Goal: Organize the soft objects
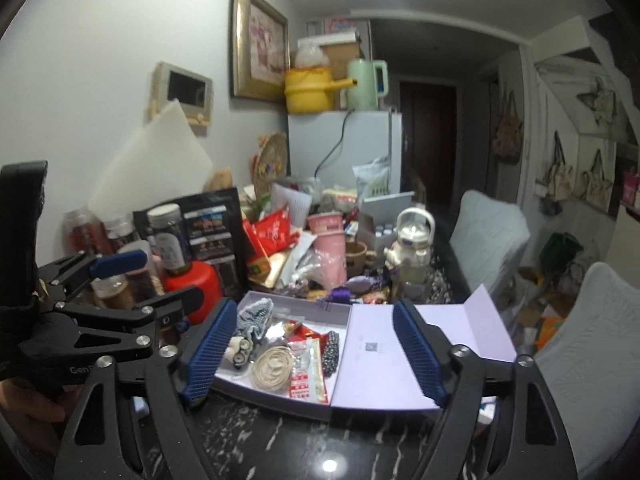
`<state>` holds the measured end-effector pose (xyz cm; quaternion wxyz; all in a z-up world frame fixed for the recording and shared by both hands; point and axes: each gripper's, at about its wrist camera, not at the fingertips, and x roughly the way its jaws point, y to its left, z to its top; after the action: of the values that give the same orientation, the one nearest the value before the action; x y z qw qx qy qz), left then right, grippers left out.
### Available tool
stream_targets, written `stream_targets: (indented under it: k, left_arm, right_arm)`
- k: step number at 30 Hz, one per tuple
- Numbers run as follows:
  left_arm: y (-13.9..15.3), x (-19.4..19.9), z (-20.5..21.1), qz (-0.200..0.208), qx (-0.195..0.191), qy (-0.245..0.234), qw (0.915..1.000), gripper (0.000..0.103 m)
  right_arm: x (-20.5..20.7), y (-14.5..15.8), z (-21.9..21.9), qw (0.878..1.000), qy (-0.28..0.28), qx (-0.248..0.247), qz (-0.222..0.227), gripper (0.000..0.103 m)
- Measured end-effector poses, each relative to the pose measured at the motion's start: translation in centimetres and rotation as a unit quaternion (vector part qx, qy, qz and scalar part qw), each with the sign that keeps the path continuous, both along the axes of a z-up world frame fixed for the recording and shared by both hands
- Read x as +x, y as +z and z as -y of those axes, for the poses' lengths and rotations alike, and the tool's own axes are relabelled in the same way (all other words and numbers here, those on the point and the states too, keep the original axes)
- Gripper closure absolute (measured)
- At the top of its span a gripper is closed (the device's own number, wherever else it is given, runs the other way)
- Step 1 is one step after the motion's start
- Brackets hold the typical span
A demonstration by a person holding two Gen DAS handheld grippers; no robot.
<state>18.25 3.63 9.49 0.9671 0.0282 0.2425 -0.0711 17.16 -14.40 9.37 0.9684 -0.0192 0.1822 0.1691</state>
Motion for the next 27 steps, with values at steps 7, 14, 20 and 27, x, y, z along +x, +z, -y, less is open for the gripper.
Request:
stream_targets:
  k: [7,14,20,27]
  left_arm:
    - [-0.3,-6.2,-0.1,0.019,-0.008,-0.003,0.9998,0.014]
    - [-1.6,-11.2,-0.6,0.032,-0.011,0.011,0.9994,0.014]
    - [-4.2,-13.9,-0.6,0.018,-0.02,0.015,0.9995,0.014]
    - [-6.5,-16.3,-0.6,0.005,-0.025,0.019,0.9995,0.014]
  right_arm:
    - [-5.7,-0.1,0.3,1.0,-0.02,-0.004,0.017,0.02]
    - [-10.3,-2.7,0.2,1.0,-0.024,0.002,0.007,0.02]
    - [-13.2,-5.7,-0.3,1.0,-0.025,0.002,-0.006,0.02]
    - [-15.9,-8.4,-0.1,0.999,-0.042,0.021,-0.019,0.02]
